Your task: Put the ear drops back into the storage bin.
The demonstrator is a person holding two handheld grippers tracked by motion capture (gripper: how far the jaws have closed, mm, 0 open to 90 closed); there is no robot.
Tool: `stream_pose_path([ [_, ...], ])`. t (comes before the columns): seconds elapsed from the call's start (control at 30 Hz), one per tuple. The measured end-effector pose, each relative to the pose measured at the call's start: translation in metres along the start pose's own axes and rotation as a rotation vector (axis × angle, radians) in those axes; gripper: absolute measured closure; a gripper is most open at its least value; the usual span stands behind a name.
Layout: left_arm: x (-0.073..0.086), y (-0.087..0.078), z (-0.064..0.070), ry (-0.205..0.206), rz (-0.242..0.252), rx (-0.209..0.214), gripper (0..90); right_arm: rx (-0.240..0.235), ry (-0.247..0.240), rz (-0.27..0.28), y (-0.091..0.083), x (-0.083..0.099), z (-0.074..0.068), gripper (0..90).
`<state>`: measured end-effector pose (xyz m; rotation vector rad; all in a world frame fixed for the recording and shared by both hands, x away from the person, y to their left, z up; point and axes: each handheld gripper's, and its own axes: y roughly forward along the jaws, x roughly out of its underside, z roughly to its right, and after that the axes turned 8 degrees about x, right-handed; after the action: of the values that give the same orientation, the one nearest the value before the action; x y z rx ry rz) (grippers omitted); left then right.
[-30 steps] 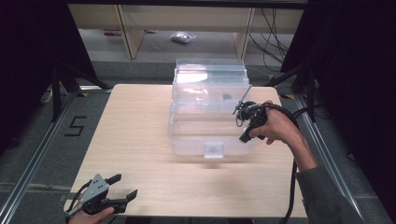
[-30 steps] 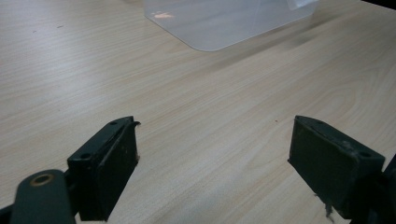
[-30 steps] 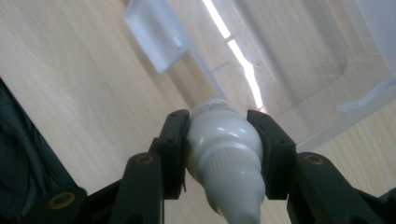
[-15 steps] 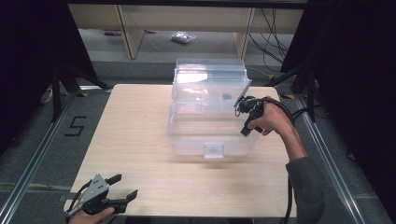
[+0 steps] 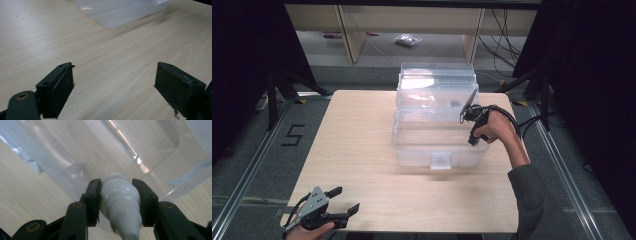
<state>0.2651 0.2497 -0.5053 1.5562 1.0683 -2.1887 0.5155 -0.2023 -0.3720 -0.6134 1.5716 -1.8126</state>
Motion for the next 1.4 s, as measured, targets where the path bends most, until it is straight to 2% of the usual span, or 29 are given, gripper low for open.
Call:
stream_pose_path([
  [0.1, 0.000, 0.000, 0.000, 0.001, 0.001, -0.006, 14.8, 0.006, 0.015, -0.030, 0.005, -0.003, 0.000, 60.3],
  [0.13, 0.000, -0.001, 0.000, 0.000, -0.001, -0.006, 14.7, 0.005, 0.001, -0.024, 0.009, -0.004, 0.002, 60.3],
  [0.17, 0.000, -0.001, 0.000, 0.001, -0.002, -0.006, 14.8, 0.001, 0.019, -0.033, 0.011, -0.004, 0.002, 60.4],
  [0.3, 0.000, 0.000, 0.000, 0.002, 0.001, 0.001, 14.7, -0.003, 0.031, -0.041, 0.020, -0.004, 0.003, 60.3],
  [0.4, 0.000, 0.000, 0.000, 0.000, 0.002, -0.001, 14.7, 0.004, 0.022, -0.044, 0.023, -0.003, 0.005, 60.4],
  [0.43, 0.000, 0.000, 0.000, -0.001, 0.001, -0.001, 14.7, 0.010, 0.036, -0.055, 0.023, -0.003, 0.004, 60.4],
  [0.5, 0.000, 0.000, 0.000, 0.001, 0.000, 0.000, 14.7, 0.008, 0.006, -0.043, 0.025, -0.004, 0.006, 60.3],
  [0.53, 0.000, 0.000, 0.000, 0.001, 0.001, 0.000, 14.8, -0.004, 0.027, -0.046, 0.026, -0.004, 0.005, 60.3],
  [0.73, 0.000, -0.001, 0.000, 0.000, -0.002, -0.003, 14.7, -0.008, 0.050, -0.058, 0.035, -0.004, 0.006, 60.3],
  [0.9, -0.001, -0.001, 0.000, 0.001, -0.006, -0.004, 14.7, -0.012, 0.031, -0.054, 0.043, -0.004, 0.007, 60.3],
  [1.27, 0.000, 0.000, 0.000, 0.002, 0.001, 0.002, 14.7, -0.014, 0.060, -0.066, 0.054, -0.004, 0.006, 60.3],
  [1.4, 0.000, 0.000, 0.000, 0.002, 0.001, 0.002, 14.7, -0.011, 0.048, -0.068, 0.057, -0.003, 0.007, 60.3],
])
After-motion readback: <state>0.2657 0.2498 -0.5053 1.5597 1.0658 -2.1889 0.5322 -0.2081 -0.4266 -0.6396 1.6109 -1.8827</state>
